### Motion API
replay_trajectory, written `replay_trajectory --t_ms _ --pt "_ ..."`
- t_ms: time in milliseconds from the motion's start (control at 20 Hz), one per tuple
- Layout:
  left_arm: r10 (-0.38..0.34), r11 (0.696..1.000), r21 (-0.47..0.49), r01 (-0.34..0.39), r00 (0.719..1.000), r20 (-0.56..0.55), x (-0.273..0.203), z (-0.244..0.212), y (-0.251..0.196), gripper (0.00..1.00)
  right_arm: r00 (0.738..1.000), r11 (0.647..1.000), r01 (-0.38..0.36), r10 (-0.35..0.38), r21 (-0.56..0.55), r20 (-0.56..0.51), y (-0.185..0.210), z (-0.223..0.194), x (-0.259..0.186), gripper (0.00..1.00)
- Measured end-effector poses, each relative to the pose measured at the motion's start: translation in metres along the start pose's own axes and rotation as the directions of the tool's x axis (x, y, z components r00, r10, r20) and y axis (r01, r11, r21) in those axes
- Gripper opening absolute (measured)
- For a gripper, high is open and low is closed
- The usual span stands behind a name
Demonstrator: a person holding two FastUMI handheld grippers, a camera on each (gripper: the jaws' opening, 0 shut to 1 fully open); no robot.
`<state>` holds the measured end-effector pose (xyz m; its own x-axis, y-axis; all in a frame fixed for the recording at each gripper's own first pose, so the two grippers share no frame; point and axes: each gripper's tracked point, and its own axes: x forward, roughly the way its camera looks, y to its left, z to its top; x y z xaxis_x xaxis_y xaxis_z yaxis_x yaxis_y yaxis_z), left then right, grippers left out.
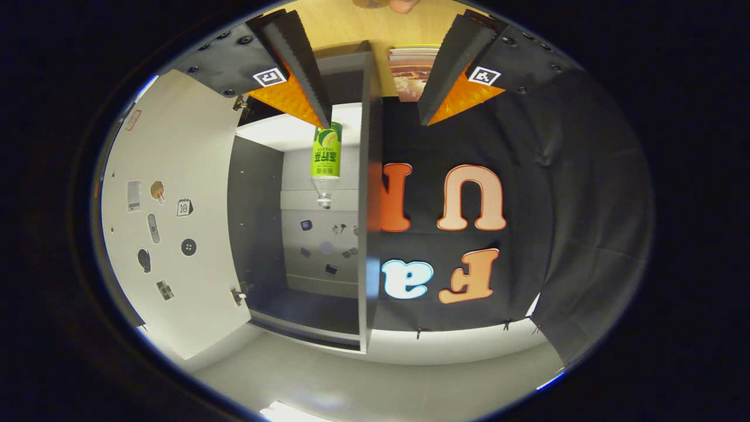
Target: Open the cabinet door with the right hand, grasp the bottle in the cabinet with the left hand and place it on the coaster, then close the cabinet door with the right hand.
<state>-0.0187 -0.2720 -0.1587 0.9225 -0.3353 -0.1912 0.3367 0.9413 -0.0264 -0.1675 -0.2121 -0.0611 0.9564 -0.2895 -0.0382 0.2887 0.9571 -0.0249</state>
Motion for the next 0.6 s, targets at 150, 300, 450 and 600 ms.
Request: replay_trajectory --t_ms 150,300,450,600 --pt "-0.038 0.999 0.027 0.038 0.999 0.020 0.022 0.000 -0.041 0.94 1.000 1.000 0.021 -0.021 0.007 -0.005 -0.018 -0.001 0.004 0.93" --pt "-0.047 0.998 0.053 0.044 0.998 0.043 0.053 0.000 -0.069 1.00 0.999 0.999 0.046 -0.046 0.007 0.011 -0.036 0.005 0.004 0.93" --pt "-0.033 0.997 0.078 0.030 0.999 0.042 0.086 -0.003 -0.087 0.96 0.996 0.996 0.084 -0.084 -0.007 0.042 -0.053 0.012 0.006 0.93" --pt "-0.009 0.997 0.079 0.006 0.999 0.038 0.124 -0.009 -0.095 0.95 0.991 0.993 0.117 -0.116 -0.030 0.060 -0.066 0.015 0.010 0.92"
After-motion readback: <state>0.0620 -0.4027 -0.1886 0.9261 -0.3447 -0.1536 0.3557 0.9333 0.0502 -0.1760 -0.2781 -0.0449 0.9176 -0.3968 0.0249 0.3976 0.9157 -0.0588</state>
